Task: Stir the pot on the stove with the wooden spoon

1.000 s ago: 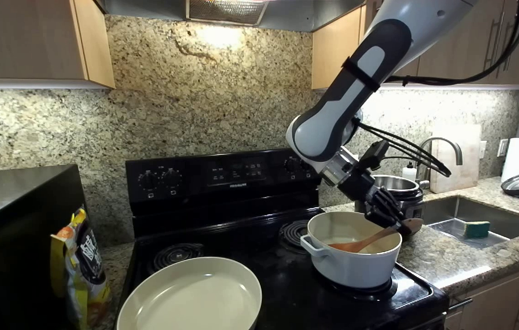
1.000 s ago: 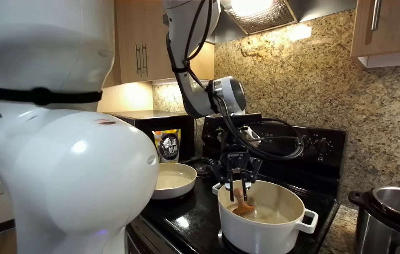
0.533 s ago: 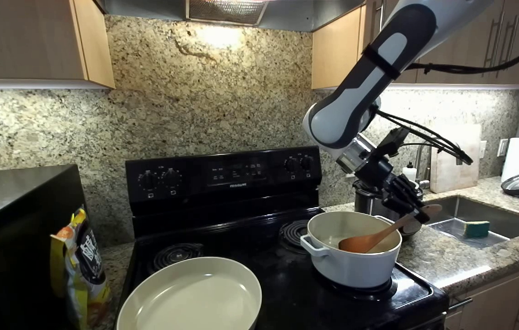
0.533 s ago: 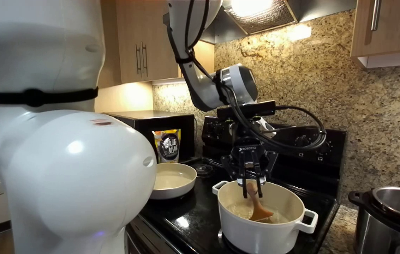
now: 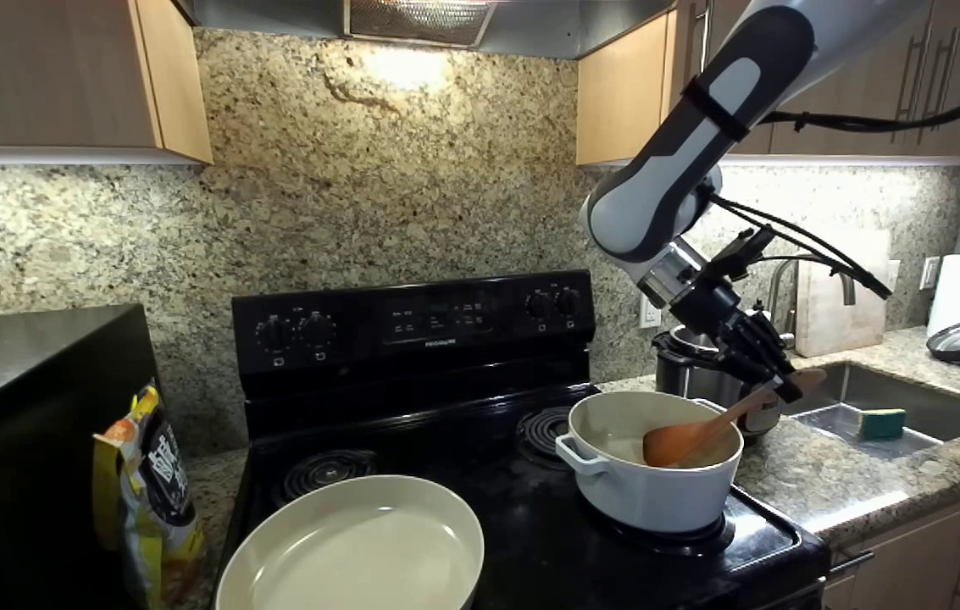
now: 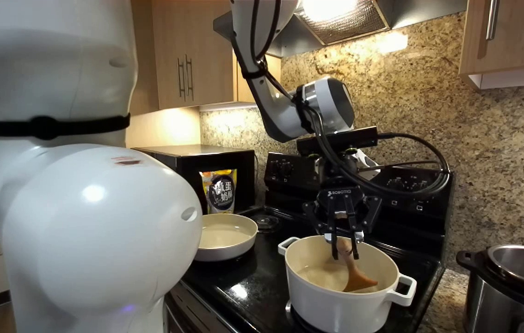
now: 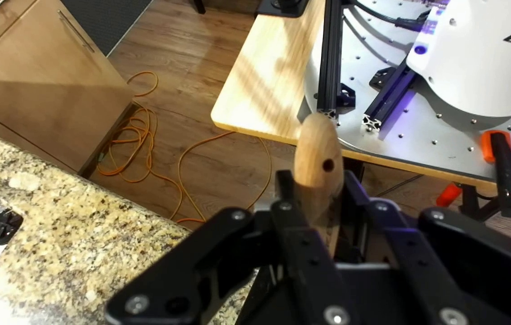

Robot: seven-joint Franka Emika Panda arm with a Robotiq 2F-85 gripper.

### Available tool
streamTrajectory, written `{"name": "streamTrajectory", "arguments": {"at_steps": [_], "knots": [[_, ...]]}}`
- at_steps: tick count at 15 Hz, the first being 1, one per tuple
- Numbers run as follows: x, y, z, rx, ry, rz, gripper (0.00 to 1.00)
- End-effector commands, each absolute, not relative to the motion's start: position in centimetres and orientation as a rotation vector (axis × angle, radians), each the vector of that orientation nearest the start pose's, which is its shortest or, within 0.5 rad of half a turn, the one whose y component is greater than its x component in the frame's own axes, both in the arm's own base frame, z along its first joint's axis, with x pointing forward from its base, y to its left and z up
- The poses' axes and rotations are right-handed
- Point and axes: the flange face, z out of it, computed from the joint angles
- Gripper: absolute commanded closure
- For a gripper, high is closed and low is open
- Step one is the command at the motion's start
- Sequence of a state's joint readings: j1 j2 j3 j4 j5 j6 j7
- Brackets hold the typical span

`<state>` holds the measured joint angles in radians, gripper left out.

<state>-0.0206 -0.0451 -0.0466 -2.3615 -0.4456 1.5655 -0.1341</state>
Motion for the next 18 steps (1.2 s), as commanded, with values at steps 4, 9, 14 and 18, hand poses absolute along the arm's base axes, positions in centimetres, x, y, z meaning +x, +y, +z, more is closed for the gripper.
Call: {"name": "streamTrajectory", "arguments": {"at_steps": [4,9,14,18], "knots": [[42.1,-5.2,30.5,-3.21,-0.427,1.361,0.93],[42.8,-2.6,28.7,-3.183,-0.54,1.416,0.93],[41.9,0.4,28.1,-3.163,-0.704,1.435,0.93],[40.3,0.5,29.0,-3.192,-0.733,1.44,0.93]]}}
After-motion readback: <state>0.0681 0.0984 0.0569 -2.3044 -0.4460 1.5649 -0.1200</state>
